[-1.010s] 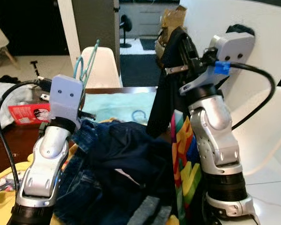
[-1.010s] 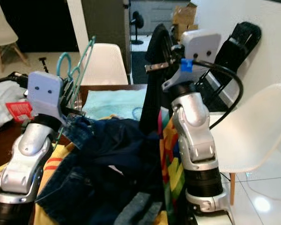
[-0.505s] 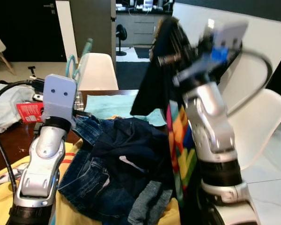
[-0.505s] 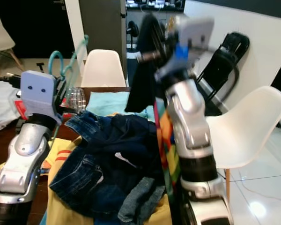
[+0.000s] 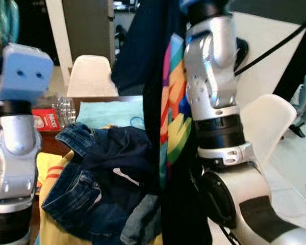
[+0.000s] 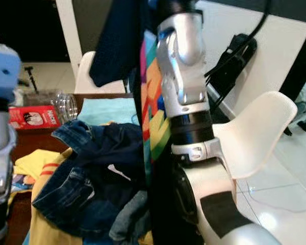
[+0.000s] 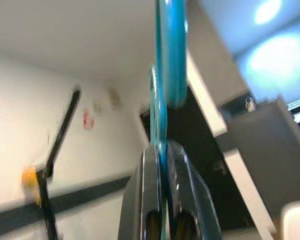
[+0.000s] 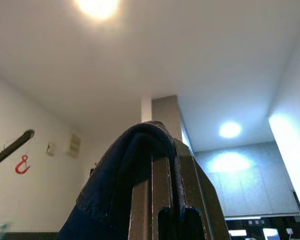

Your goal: Hang hanger

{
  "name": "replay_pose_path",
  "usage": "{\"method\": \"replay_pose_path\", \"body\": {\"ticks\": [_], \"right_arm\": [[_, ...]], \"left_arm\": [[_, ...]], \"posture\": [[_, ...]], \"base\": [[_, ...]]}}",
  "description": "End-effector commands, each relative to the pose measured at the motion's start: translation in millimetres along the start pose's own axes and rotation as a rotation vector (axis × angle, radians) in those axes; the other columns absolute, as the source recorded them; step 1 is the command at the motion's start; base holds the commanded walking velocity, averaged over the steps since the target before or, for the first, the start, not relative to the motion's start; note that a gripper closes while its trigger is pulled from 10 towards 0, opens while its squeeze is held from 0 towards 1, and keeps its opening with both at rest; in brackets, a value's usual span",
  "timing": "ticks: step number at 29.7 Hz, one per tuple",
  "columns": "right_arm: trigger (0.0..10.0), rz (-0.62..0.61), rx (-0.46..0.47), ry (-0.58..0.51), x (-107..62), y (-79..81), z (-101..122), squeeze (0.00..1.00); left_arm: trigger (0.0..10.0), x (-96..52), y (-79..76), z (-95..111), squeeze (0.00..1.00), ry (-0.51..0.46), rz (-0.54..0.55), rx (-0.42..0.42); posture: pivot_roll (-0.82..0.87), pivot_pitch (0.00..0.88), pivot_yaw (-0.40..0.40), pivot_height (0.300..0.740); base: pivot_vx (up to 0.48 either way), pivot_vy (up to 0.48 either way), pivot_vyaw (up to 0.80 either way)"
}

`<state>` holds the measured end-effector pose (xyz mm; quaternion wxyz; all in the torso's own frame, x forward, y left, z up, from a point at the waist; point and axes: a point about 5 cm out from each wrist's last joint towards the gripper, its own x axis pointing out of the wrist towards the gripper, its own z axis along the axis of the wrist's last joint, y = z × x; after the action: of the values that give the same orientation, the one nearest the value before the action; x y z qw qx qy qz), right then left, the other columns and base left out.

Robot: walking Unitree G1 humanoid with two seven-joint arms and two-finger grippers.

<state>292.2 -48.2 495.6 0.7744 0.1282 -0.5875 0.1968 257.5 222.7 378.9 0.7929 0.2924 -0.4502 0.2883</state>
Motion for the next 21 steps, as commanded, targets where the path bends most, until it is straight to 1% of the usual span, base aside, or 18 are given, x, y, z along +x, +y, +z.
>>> {"method": "replay_pose_path", "body": {"ticks": [1,2,3,6,7,8,12,13,15,16,17,19,20,21], "right_arm": [[10.0,0.055,0.009,0.061,-6.1,10.4,-13,0.00],[10.0,0.131,-0.009,0.206,-30.4,23.4,-43,0.00],[10.0,0.181,-0.019,0.305,-49.4,32.2,-62,0.00],[10.0,0.181,-0.019,0.305,-49.4,32.2,-62,0.00],[10.0,0.233,-0.042,0.421,-76.2,39.1,-82,0.00],[10.0,0.303,-0.044,0.521,-100.6,45.9,-96,0.00],[10.0,0.303,-0.044,0.521,-100.6,45.9,-96,0.00],[10.0,0.454,-0.023,0.624,-130.3,57.2,-105,0.00],[10.0,0.454,-0.023,0.624,-130.3,57.2,-105,0.00],[10.0,0.626,-0.135,0.764,-166.7,60.4,-119,0.00],[10.0,0.703,-0.240,0.875,-191.2,53.3,-130,0.00],[10.0,0.703,-0.240,0.875,-191.2,53.3,-130,0.00],[10.0,0.708,-0.321,0.951,-203.8,40.4,-139,0.00],[10.0,0.708,-0.321,0.951,-203.8,40.4,-139,0.00]], "left_arm": [[10.0,-3.5,-5.5,0,0.00,0.013,-0.055,-0.022],[10.0,-13.9,-17.6,-6,0.00,0.093,-0.138,-0.091],[10.0,-21.8,-25.8,-10,0.00,0.148,-0.192,-0.141],[10.0,-21.8,-25.8,-10,0.00,0.148,-0.192,-0.141],[10.0,-30.8,-34.2,-15,0.00,0.212,-0.233,-0.197],[10.0,-36.8,-39.2,-18,0.00,0.262,-0.241,-0.240],[10.0,-36.8,-39.2,-18,0.00,0.262,-0.241,-0.240],[10.0,-41.2,-44.5,-19,0.00,0.283,-0.266,-0.264],[10.0,-41.2,-44.5,-19,0.00,0.283,-0.266,-0.264],[10.0,-43.5,-48.6,-19,0.00,0.296,-0.285,-0.278],[10.0,-43.6,-50.5,-19,0.00,0.296,-0.296,-0.281],[10.0,-43.6,-50.5,-19,0.00,0.296,-0.296,-0.281],[10.0,-43.0,-51.1,-18,0.00,0.291,-0.301,-0.276],[10.0,-43.0,-51.1,-18,0.00,0.291,-0.301,-0.276]], "posture": [[0.05,0.163,-0.097,0.740],[0.04,0.165,-0.096,0.740],[0.04,0.166,-0.094,0.740],[0.04,0.166,-0.094,0.740],[0.04,0.169,-0.093,0.740],[0.04,0.172,-0.092,0.740],[0.04,0.172,-0.092,0.740],[0.03,0.172,-0.091,0.740],[0.03,0.172,-0.091,0.740],[0.03,0.170,-0.085,0.740],[0.03,0.169,-0.086,0.740],[0.03,0.169,-0.086,0.740],[0.03,0.169,-0.086,0.740],[0.03,0.169,-0.086,0.740]], "base": [[0.000,0.000,0.00],[0.000,0.000,0.00],[0.000,0.000,0.00],[0.000,0.000,0.00],[0.000,0.000,0.00],[0.000,0.000,0.00],[0.000,0.000,0.00],[0.000,0.000,0.00],[0.000,0.000,0.00],[0.000,0.000,0.00],[0.000,0.000,0.00],[0.000,0.000,0.00],[0.000,0.000,0.00],[0.000,0.000,0.00]]}}
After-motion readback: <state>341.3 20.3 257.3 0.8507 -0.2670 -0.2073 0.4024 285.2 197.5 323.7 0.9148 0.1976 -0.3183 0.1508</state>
